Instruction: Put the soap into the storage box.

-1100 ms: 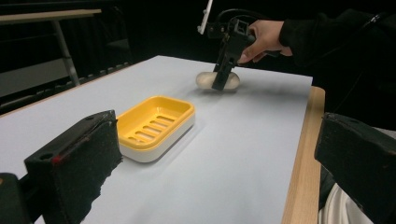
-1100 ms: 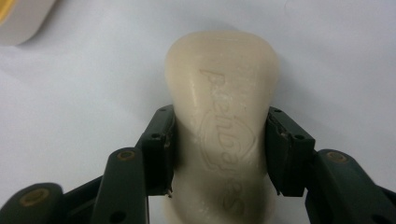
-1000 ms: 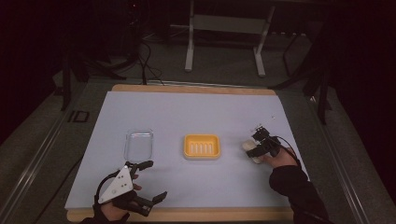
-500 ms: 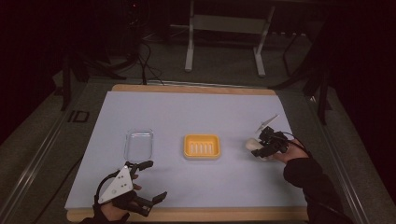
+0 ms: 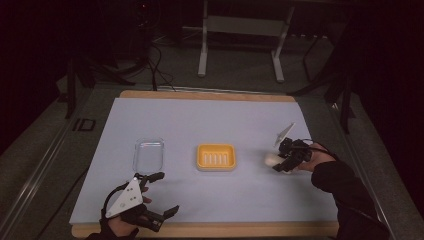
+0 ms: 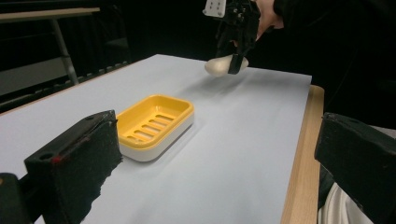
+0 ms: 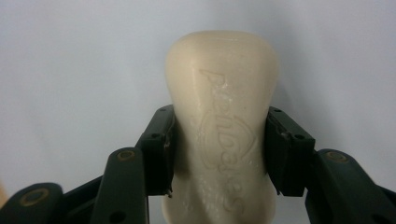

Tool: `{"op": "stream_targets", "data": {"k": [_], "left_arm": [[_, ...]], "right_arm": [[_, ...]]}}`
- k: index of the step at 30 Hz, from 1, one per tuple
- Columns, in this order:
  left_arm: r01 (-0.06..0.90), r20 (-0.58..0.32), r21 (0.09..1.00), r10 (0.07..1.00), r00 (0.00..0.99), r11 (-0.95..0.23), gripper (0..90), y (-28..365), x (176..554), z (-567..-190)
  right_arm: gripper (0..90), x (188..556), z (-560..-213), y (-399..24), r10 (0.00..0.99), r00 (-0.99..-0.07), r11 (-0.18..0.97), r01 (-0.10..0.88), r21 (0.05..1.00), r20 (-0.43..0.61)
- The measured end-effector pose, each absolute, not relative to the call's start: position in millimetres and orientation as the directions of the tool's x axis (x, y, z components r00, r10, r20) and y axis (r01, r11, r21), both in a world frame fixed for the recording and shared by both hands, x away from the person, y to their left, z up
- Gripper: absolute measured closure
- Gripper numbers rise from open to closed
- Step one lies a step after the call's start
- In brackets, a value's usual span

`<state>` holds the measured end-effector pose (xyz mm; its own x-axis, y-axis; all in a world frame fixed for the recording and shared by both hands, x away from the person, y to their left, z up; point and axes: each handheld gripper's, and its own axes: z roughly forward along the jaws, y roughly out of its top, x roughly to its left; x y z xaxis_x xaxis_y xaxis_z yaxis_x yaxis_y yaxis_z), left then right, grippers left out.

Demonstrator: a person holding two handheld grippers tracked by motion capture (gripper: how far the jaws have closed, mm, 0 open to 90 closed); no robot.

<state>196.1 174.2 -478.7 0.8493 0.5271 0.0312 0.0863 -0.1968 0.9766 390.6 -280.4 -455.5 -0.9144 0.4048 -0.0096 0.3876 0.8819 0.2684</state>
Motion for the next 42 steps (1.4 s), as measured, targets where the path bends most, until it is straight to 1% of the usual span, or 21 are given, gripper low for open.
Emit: {"op": "stream_targets", "data": {"k": [2, 6, 13, 17, 18, 21, 30, 39, 42], "left_arm": [[0.085, 0.031, 0.977, 0.527, 0.849, -0.196, 0.5, 174.4, 196.1, -478.6], [0.087, 0.029, 0.977, 0.526, 0.85, -0.193, 0.5, 174.4, 196.2, -478.7], [0.086, 0.028, 0.978, 0.525, 0.851, -0.192, 0.5, 174.5, 196.2, -478.7], [0.084, 0.03, 0.978, 0.522, 0.853, -0.193, 0.5, 174.3, 195.8, -478.6], [0.084, 0.029, 0.978, 0.522, 0.852, -0.193, 0.5, 174.2, 195.7, -478.6], [0.084, 0.029, 0.978, 0.523, 0.852, -0.191, 0.5, 174.3, 195.6, -478.6], [0.081, 0.031, 0.978, 0.52, 0.854, -0.191, 0.5, 174.2, 195.7, -478.6], [0.081, 0.03, 0.979, 0.52, 0.854, -0.189, 0.5, 174.3, 195.4, -478.5], [0.079, 0.031, 0.979, 0.519, 0.854, -0.188, 0.5, 174.4, 195.1, -478.4]], "right_arm": [[49.4, 388.6, -454.5, -277.2, 0.37, -0.929, 0.897, 0.354, 0.266, -0.011], [49.4, 385.3, -450.3, -271.3, 0.311, -0.95, 0.916, 0.305, 0.26, 0.02], [49.4, 379.6, -435.5, -258.6, 0.242, -0.97, 0.938, 0.234, 0.257, 0.003], [49.4, 376.8, -425.6, -251.8, 0.177, -0.984, 0.949, 0.169, 0.265, -0.005], [49.4, 376.2, -423.9, -250.7, 0.173, -0.985, 0.951, 0.167, 0.261, 0.0], [49.4, 375.3, -417.3, -246.4, 0.13, -0.991, 0.958, 0.12, 0.26, -0.019], [49.4, 377.6, -393.1, -236.4, 0.083, -0.996, 0.961, 0.069, 0.268, -0.041], [49.4, 382.8, -369.5, -222.0, 0.048, -0.996, 0.969, 0.028, 0.247, -0.074], [49.4, 385.0, -361.4, -216.7, 0.038, -0.996, 0.965, 0.017, 0.261, -0.077]]}}
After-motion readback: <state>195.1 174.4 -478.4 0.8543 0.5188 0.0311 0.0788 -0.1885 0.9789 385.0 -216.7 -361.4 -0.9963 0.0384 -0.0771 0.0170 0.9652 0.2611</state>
